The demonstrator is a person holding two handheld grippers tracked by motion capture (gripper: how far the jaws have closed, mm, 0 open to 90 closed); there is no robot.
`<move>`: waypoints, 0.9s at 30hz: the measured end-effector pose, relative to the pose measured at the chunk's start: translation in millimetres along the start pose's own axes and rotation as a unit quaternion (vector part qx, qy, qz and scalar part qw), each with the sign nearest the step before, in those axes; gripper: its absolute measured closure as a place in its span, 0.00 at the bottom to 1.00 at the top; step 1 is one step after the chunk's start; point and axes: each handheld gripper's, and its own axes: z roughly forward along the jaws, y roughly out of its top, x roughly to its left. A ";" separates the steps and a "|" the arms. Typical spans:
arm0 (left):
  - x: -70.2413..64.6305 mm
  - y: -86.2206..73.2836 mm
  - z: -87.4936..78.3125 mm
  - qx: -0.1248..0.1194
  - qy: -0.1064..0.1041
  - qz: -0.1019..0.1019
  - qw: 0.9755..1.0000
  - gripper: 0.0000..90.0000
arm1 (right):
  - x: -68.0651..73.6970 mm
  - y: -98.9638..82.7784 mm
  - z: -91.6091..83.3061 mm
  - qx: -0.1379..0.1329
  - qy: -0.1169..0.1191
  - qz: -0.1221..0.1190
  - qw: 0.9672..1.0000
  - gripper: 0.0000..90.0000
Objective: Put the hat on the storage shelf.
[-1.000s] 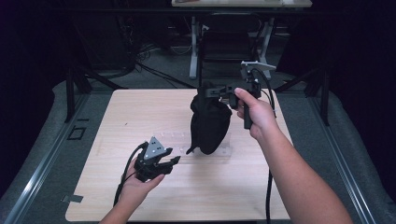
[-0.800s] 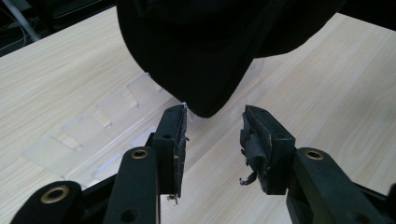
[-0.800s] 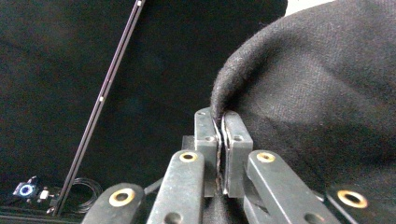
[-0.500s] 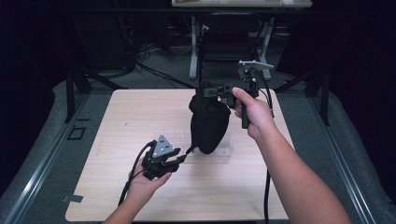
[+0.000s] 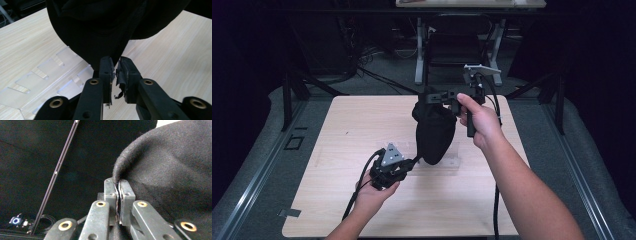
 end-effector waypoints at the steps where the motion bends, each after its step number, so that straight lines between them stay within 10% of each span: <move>1: 0.2 0.1 -0.1 0.001 -0.001 -0.001 1.000 0.92 | 0.0 0.2 0.0 -0.001 0.000 0.001 1.000 0.97; 27: 0.9 -3.4 -1.6 0.010 0.004 -0.005 1.000 0.95 | 3.1 -1.0 12.4 0.010 0.008 -0.003 1.000 0.97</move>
